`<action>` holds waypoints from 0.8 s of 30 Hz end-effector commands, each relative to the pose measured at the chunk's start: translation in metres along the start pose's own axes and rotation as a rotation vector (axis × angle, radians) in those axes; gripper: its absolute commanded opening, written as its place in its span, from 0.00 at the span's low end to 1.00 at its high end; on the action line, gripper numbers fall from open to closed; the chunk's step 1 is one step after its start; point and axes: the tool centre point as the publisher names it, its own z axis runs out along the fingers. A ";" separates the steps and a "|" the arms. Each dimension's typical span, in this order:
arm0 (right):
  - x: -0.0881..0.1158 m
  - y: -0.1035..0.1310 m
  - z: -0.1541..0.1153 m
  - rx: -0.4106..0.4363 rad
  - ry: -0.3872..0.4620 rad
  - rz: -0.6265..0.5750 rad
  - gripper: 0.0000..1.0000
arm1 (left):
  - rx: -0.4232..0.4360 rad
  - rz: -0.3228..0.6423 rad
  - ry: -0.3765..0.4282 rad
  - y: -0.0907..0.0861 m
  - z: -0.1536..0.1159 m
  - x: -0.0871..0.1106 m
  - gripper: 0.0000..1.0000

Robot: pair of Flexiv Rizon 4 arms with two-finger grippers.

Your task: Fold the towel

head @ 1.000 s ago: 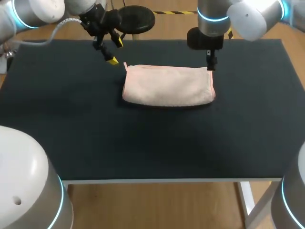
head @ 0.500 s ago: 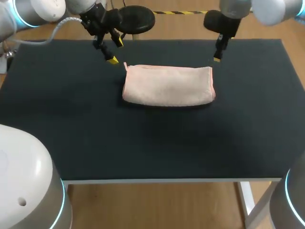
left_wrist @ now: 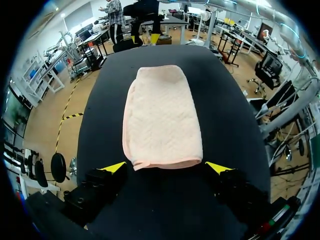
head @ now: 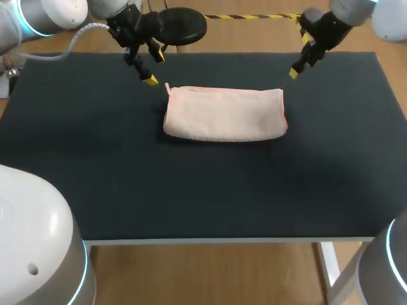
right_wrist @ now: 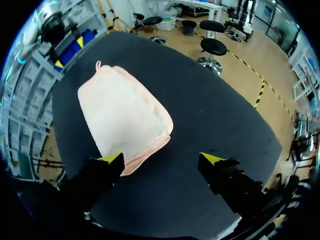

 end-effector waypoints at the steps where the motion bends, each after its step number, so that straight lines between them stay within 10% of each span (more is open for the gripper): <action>1: -0.022 -0.013 0.003 -0.304 0.263 0.331 1.00 | 0.001 0.001 0.001 0.001 0.001 -0.001 1.00; 6: -0.040 -0.041 0.017 -0.462 0.311 0.633 1.00 | 0.001 0.001 0.001 0.001 0.001 -0.001 1.00; 12: -0.022 -0.049 0.025 -0.607 0.496 0.674 1.00 | 0.001 0.001 0.001 0.001 0.001 -0.001 1.00; 24: 0.016 -0.041 0.063 -0.417 0.606 0.619 1.00 | 0.001 0.001 0.001 0.001 0.001 -0.001 1.00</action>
